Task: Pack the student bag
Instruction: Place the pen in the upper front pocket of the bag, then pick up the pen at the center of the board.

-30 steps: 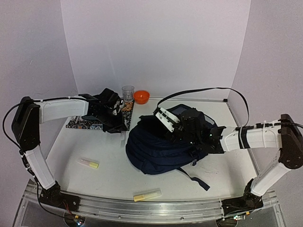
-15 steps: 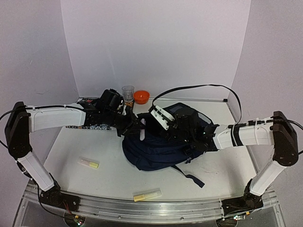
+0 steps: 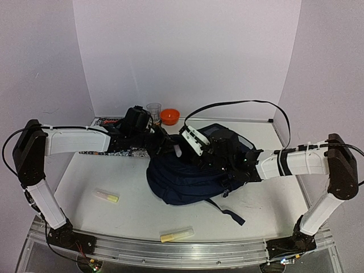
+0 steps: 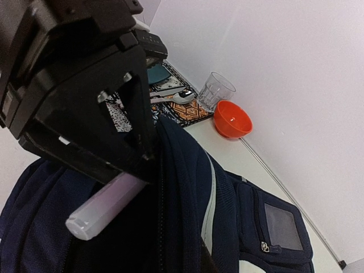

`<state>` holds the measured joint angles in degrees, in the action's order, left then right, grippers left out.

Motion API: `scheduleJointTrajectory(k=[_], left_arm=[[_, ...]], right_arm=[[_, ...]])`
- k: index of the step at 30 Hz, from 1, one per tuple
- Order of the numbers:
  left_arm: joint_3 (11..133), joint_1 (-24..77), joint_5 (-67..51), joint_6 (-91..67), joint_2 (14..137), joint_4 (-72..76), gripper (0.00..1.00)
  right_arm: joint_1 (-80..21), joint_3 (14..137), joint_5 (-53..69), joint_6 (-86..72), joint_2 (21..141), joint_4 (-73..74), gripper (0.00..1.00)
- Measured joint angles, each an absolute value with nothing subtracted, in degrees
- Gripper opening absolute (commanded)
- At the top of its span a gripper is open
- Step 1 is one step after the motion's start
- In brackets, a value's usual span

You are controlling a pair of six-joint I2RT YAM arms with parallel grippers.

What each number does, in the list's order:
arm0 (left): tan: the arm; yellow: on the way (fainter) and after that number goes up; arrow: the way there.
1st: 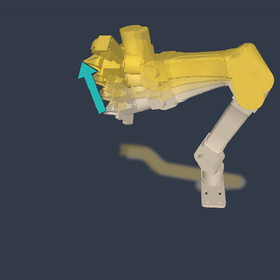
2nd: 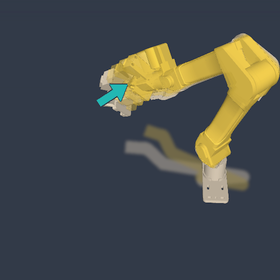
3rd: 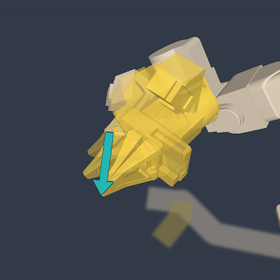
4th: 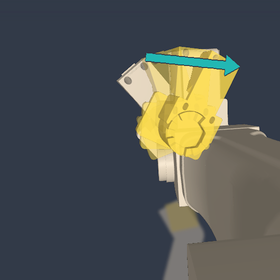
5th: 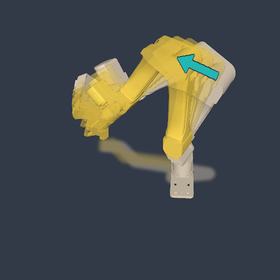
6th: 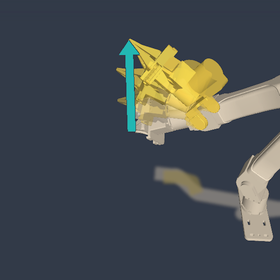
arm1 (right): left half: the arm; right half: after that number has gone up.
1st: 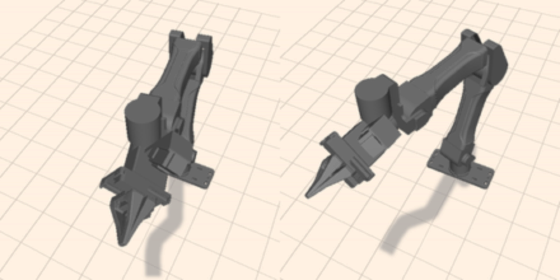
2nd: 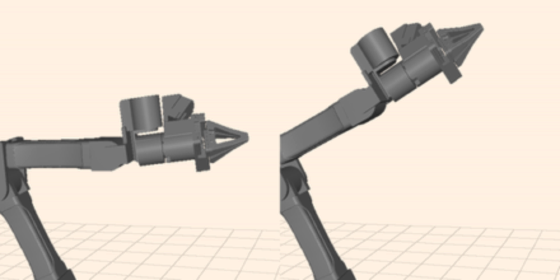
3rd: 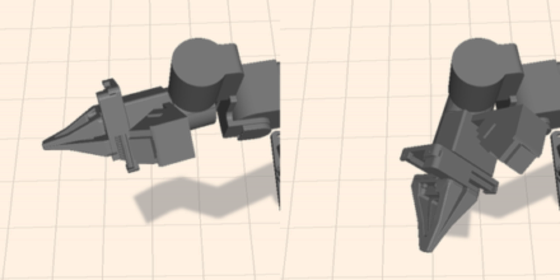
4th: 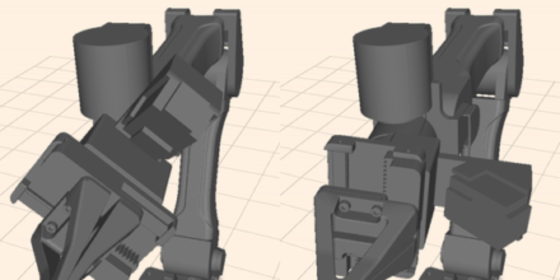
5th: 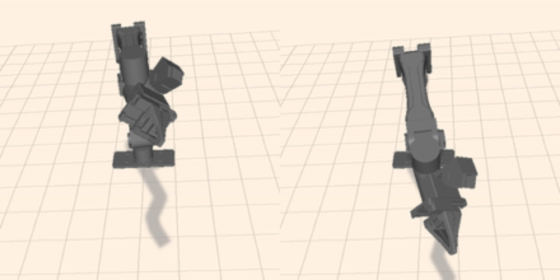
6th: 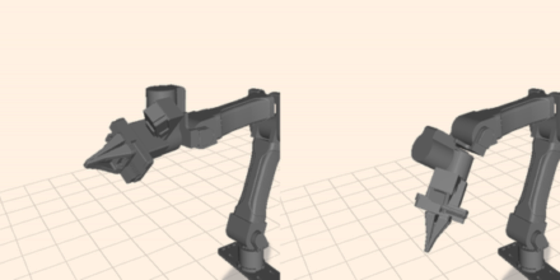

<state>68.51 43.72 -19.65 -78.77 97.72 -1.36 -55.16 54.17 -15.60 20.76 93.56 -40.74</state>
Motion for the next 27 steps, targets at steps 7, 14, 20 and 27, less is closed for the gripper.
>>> scheduleJointTrajectory(k=[7, 14, 20, 27], left_arm=[[68.01, 43.97, -15.77, -84.07, 97.74, 1.65, 0.56], [67.28, 43.94, -15.81, -83.3, 97.83, 2.16, 0.68], [66.83, 43.93, -14.82, -74.39, 96.23, -2.27, 0.72], [63.69, 42.28, -7.72, -66.94, 86.45, -17.62, 0.77]], right_arm=[[-55.16, 54.17, -15.83, 19.35, 93.64, -41.45, 0.0], [-55.17, 54.17, -16.78, 19.21, 93.84, -42.02, 0.0], [-55.57, 54.38, -17.93, 20.07, 94.38, -42.05, 0.0], [-55.7, 54.39, -18.69, 21.04, 94.5, -41.94, 0.0]])
